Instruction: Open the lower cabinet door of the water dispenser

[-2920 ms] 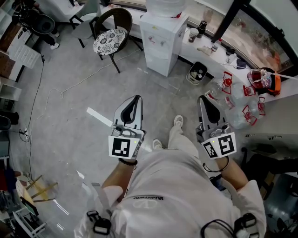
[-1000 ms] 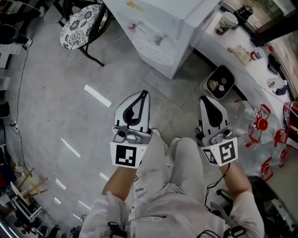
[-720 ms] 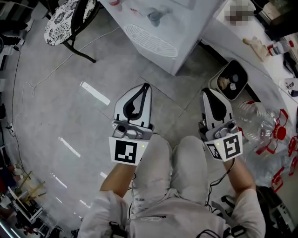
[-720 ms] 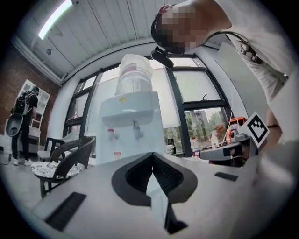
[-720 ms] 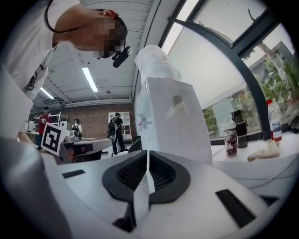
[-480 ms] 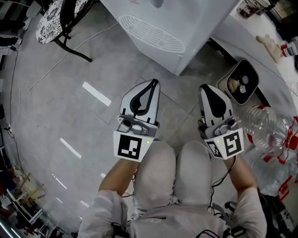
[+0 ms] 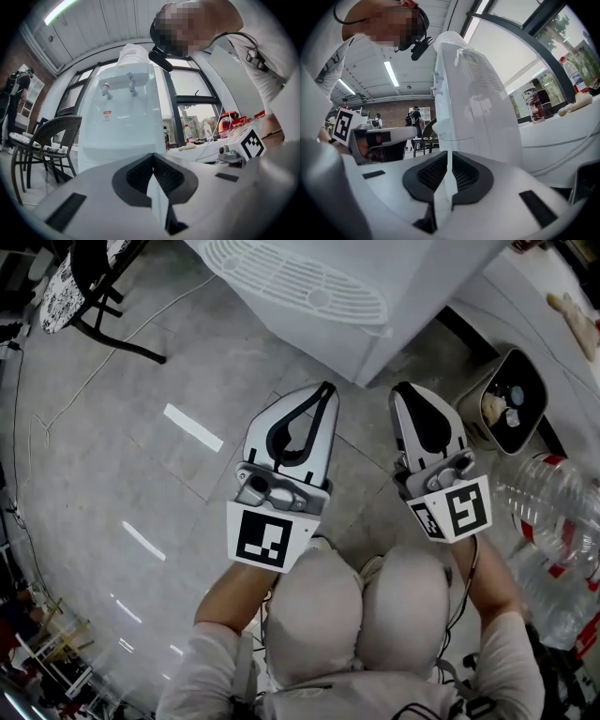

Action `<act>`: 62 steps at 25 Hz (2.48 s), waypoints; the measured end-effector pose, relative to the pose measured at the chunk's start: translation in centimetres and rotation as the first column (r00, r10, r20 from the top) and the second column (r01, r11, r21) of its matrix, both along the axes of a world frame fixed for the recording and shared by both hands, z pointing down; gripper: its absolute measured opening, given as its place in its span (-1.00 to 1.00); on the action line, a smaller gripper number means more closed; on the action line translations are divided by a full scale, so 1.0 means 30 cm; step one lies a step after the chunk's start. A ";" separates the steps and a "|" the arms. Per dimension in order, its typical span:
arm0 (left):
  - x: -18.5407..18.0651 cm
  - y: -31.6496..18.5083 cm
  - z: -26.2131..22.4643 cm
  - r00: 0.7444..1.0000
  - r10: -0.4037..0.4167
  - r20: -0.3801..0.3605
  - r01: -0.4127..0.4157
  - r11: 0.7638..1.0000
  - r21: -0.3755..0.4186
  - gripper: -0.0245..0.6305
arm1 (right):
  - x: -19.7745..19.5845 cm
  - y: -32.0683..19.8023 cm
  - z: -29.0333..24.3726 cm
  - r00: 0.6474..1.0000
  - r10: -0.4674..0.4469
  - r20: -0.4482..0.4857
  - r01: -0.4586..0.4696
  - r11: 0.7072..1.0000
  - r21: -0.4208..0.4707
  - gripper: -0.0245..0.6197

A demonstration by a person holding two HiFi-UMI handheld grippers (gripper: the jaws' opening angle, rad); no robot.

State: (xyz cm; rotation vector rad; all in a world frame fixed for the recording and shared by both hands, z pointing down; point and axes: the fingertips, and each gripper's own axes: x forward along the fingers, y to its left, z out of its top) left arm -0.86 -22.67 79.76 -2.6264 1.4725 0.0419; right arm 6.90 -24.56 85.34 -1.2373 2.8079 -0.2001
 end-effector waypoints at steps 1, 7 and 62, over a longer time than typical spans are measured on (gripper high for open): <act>0.001 -0.003 0.011 1.000 0.004 0.002 -0.004 1.000 0.003 -0.92 | -0.001 -0.014 0.015 1.000 0.006 0.000 -0.006 1.000 0.001 -0.85; 0.021 -0.027 0.080 0.999 0.030 0.024 -0.031 0.999 0.013 -0.92 | -0.008 -0.064 0.063 1.000 0.020 -0.014 -0.020 0.999 0.029 -0.85; -0.323 0.153 0.123 0.983 -0.180 0.022 0.179 0.983 0.030 -0.92 | -0.408 0.141 0.124 0.971 -0.237 -0.037 0.239 0.965 0.110 -0.35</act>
